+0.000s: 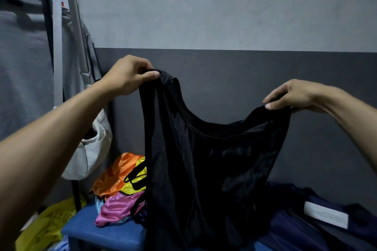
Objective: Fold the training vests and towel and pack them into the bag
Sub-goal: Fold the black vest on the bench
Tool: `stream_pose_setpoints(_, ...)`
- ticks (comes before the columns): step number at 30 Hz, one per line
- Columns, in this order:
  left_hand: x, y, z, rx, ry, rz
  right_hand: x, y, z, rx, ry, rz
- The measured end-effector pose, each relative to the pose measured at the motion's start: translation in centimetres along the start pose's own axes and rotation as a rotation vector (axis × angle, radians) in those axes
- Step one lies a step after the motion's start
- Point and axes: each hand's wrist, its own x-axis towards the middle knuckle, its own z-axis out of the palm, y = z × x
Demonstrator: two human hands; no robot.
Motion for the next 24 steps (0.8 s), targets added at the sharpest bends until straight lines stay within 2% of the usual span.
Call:
stream_pose_setpoints(3, -0.2, 0.1, -0.1, 0.028, -0.028, 0.067, 0.0, 0.4, -0.1, -0.207, 0.114, -0.013)
stream_pose_setpoints(6, -0.6, 0.0, 0.2, 0.007, -0.033, 0.1, 0.2, 1.1, 0.5, -0.14, 0.237, -0.028)
stream_pose_setpoints(9, -0.6, -0.3, 0.5, 0.08, -0.095, 0.059, -0.3, 1.4, 0.8, 0.049, 0.146, 0.112)
stream_pose_setpoints(11, -0.6, -0.7, 0.8, 0.134, -0.143, 0.033, -0.4, 1.8, 0.8, 0.088, 0.075, 0.177)
stream_pose_setpoints(12, -0.5, -1.0, 1.0, 0.143, -0.16, 0.022, -0.4, 2.0, 0.8, 0.073, 0.095, 0.153)
stream_pose_setpoints(16, -0.7, -1.0, 1.9, 0.019, -0.209, 0.011, 0.0, 2.3, 1.3, -0.105, 0.369, -0.066)
stream_pose_setpoints(19, -0.5, -0.8, 2.5, -0.062, -0.235, 0.01, -0.3, 1.4, 1.6, -0.062, 0.389, -0.219)
stream_pose_setpoints(24, 0.0, 0.6, 2.8, -0.166, -0.209, -0.066, 0.3, 0.6, 1.7, -0.067, 0.434, -0.326)
